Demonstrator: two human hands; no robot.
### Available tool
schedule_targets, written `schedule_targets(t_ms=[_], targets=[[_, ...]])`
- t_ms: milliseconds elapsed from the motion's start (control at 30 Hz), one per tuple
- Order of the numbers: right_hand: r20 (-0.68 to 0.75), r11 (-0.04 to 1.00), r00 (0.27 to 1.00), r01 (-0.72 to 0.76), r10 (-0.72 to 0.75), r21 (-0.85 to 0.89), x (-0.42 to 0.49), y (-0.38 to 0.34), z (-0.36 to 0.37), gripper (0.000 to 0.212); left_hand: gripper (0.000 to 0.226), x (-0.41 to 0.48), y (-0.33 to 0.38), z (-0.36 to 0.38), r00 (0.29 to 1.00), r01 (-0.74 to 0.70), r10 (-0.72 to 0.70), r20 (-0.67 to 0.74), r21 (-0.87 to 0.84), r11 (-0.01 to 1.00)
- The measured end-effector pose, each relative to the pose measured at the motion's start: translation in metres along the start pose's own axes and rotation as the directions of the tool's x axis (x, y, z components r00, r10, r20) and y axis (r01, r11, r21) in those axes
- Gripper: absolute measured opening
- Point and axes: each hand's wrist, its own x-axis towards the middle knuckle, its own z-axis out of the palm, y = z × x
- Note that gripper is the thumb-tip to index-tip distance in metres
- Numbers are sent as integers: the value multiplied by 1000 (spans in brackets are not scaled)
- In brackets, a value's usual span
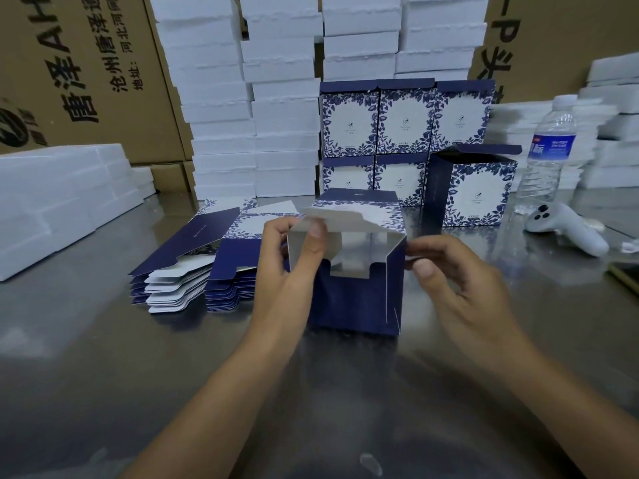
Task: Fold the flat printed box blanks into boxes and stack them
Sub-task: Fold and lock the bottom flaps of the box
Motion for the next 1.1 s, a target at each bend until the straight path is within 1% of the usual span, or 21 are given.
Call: schedule_targets(t_ms=[33, 167, 233, 367, 433, 567, 667, 767, 867, 933, 1033, 1100], targets=[[-23, 1000, 999, -21, 21, -5, 1, 1, 1, 26, 45, -1, 0, 1, 1000, -12, 12, 16, 19, 1000], [-56, 996, 994, -92, 92, -12, 4, 7, 0, 36, 47, -4, -2, 4, 997, -63, 58, 60, 90, 994], [-61, 993, 993, -101, 97, -68, 4, 11, -1, 40, 47, -6, -5, 5, 995, -68, 59, 80, 109, 992], [-115, 973, 990, -100, 77, -208, 4, 13, -2, 47, 40, -10, -11, 9, 989, -91, 76, 127, 119, 989], [-147, 956, 988, -90, 50, -280, 4, 13, -5, 51, 39, -12, -12, 12, 987, -112, 96, 129, 128, 985], [-178, 858, 984, -86, -6, -506, 3, 8, -9, 49, 40, -12, -14, 15, 987, -123, 106, 124, 145, 982], [-164, 832, 986, -66, -31, -551, 3, 2, -9, 44, 40, -12, -15, 16, 987, -114, 98, 124, 132, 985], [-159, 843, 987, -57, -34, -535, 3, 1, -9, 50, 40, -11, -16, 16, 988, -112, 97, 121, 125, 986], [-98, 841, 995, -65, 15, -536, 3, 5, -10, 47, 41, -10, -15, 14, 991, -93, 80, 108, 122, 988], [3, 839, 999, -28, 36, -544, 2, 10, -10, 41, 43, -8, -15, 11, 994, -75, 65, 86, 119, 990], [137, 826, 987, 6, 87, -564, 1, 15, -9, 35, 46, -5, -14, 8, 998, -44, 40, 44, 105, 993], [161, 801, 981, 12, 106, -598, 1, 16, -8, 37, 42, -5, -15, 8, 999, -43, 40, 33, 112, 993]])
